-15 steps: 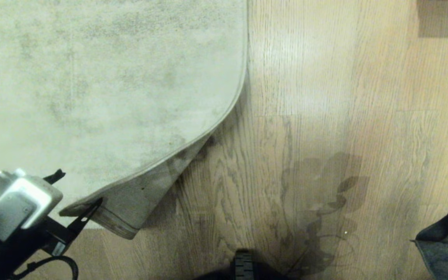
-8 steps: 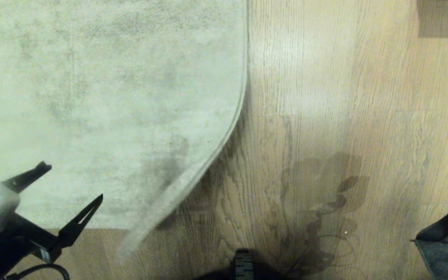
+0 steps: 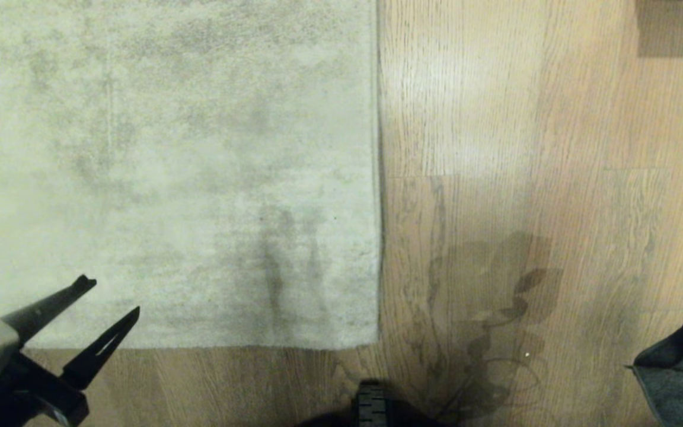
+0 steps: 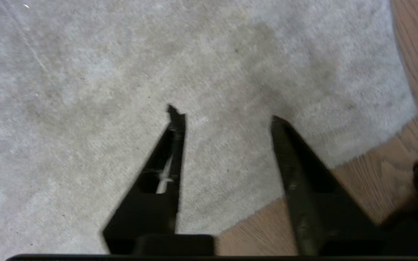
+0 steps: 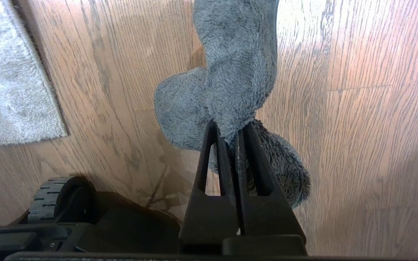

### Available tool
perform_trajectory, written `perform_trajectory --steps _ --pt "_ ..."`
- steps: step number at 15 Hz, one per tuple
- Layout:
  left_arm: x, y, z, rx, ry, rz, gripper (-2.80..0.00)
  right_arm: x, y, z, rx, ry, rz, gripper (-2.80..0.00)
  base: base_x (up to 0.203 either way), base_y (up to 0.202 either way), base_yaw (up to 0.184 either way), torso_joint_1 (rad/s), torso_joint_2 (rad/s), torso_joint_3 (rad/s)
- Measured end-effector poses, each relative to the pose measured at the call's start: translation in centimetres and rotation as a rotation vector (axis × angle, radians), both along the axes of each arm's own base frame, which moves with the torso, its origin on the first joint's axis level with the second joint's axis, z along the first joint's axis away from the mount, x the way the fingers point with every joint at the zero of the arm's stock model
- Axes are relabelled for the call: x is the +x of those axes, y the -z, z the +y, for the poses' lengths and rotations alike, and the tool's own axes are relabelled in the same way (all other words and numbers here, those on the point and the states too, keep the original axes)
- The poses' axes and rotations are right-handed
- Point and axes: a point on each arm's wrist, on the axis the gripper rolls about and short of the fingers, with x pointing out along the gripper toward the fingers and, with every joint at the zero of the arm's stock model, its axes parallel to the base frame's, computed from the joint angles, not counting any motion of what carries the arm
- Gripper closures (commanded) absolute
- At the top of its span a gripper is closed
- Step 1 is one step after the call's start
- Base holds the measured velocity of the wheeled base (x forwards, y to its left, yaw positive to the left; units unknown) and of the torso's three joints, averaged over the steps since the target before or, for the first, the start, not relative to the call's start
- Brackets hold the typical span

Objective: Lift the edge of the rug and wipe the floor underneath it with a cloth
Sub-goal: Lay down the carpet

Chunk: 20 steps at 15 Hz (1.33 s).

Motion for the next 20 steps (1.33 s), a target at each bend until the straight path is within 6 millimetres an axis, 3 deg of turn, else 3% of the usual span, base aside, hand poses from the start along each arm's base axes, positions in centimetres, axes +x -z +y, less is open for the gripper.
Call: perform_trajectory --steps 7,11,16,20 --pt "-0.3 2.5 -0.2 0.091 0.041 0.201 0.00 0.0 0.0 0.0 0.000 0.000 0.000 0.00 0.000 0.000 0.000 0.000 0.00 0.000" --pt "0.6 3.9 -1.3 0.178 0.090 0.374 0.00 0.0 0.0 0.0 0.000 0.000 0.000 0.00 0.000 0.000 0.000 0.000 0.00 0.000" --pt "4.3 6.1 -4.6 0.295 0.166 0.573 0.00 0.0 0.0 0.0 0.000 0.000 0.000 0.00 0.000 0.000 0.000 0.000 0.00 0.000" --pt "8.8 9.7 -8.1 0.381 0.195 0.645 0.00 0.0 0.0 0.0 0.000 0.000 0.000 0.00 0.000 0.000 0.000 0.000 0.00 0.000"
